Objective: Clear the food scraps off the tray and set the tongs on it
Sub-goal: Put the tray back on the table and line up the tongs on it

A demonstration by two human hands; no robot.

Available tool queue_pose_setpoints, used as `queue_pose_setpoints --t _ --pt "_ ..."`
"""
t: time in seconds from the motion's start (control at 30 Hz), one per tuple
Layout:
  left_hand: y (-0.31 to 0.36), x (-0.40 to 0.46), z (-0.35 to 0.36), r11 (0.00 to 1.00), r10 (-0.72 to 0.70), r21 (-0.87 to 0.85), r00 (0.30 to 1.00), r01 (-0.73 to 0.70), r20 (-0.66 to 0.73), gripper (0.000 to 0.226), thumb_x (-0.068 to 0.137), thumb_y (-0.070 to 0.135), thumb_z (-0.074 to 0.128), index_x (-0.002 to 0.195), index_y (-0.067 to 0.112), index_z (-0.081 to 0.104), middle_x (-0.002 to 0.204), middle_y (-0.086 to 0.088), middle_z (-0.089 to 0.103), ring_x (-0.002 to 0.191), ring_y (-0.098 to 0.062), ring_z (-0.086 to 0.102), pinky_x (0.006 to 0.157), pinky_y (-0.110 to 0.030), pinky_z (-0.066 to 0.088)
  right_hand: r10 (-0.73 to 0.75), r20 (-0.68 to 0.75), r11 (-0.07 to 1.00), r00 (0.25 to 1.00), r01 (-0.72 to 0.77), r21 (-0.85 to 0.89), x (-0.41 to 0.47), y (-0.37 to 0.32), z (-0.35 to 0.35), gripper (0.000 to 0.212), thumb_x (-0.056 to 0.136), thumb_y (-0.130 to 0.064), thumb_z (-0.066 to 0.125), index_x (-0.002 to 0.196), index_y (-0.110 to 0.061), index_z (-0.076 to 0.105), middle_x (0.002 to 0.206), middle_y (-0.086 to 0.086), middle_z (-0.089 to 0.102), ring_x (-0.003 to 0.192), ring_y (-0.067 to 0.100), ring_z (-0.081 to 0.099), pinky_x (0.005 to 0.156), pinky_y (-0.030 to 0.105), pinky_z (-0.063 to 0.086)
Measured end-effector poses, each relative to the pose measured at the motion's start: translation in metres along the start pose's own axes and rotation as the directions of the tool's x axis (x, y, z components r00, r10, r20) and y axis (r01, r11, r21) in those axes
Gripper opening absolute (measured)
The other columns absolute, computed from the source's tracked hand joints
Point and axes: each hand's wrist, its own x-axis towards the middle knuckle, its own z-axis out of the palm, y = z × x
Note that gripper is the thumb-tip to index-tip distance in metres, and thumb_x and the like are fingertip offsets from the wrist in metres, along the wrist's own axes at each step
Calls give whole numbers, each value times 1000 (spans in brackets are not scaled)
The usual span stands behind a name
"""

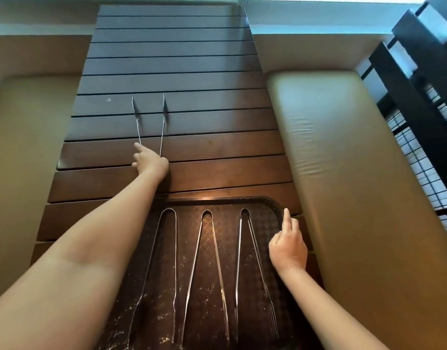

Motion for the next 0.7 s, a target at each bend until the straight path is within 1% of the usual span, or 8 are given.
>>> queue_pose_setpoints --t 0.1,0.17,0.23,0.33,0.43,0.53,0.6,0.7 --pt "-1 -2 -7 997 -50 -62 999 50 11 76 90 13 53 147 0 5 145 -23 32 133 -39 30 108 -38 27 0 19 1000 1000 1 -2 1 1 -4 58 95 -9 35 150 -14 17 145 8 34 118 25 48 82 31 43" --pt "-5 -8 -15 988 -42 -145 998 48 40 73 89 15 56 146 -1 13 143 -23 36 131 -39 35 107 -38 30 7 56 1000 998 -8 17 3 2 -6 58 95 -9 35 150 -15 16 146 7 32 119 24 46 85 32 42" --pt "-13 -19 -24 976 8 -216 998 6 67 69 87 17 58 142 -3 22 138 -24 42 126 -38 43 104 -39 37 40 78 997 996 -45 59 5 2 -10 59 94 -11 37 150 -17 18 145 8 31 123 26 40 90 36 41" --pt "-29 -49 -44 952 154 -276 986 -129 71 64 87 16 61 140 -2 29 132 -22 47 117 -35 50 98 -36 42 61 4 991 998 -61 116 1 -6 -20 58 92 -17 47 147 -13 26 142 13 30 124 32 31 99 40 34" --pt "-46 -85 -71 917 346 -235 936 -322 66 65 87 11 62 142 4 29 128 -18 49 103 -29 52 86 -27 38 -107 -104 981 989 122 152 -8 -32 -35 54 91 -18 52 142 -9 36 139 15 35 126 32 30 104 38 29" --pt "-62 -110 -103 862 503 -153 852 -483 143 68 85 8 64 144 8 28 126 -15 50 88 -19 45 88 -28 39 -319 -179 912 930 353 208 -24 -70 -55 51 91 -22 52 139 -9 42 137 14 39 128 30 32 107 37 28" --pt "-70 -126 -126 812 581 -86 783 -578 224 70 84 7 64 144 10 28 128 -13 48 95 -22 48 94 -30 38 -470 -199 839 860 506 202 -41 -95 -70 56 88 -36 47 139 -12 42 137 10 40 131 26 32 108 36 27" --pt "-82 -148 -156 672 676 93 659 -735 329 73 84 9 63 146 13 25 136 -11 43 121 -26 46 105 -31 33 -670 -228 701 707 703 118 -63 -124 -88 62 86 -45 35 142 -18 39 144 5 38 138 23 25 111 42 20"
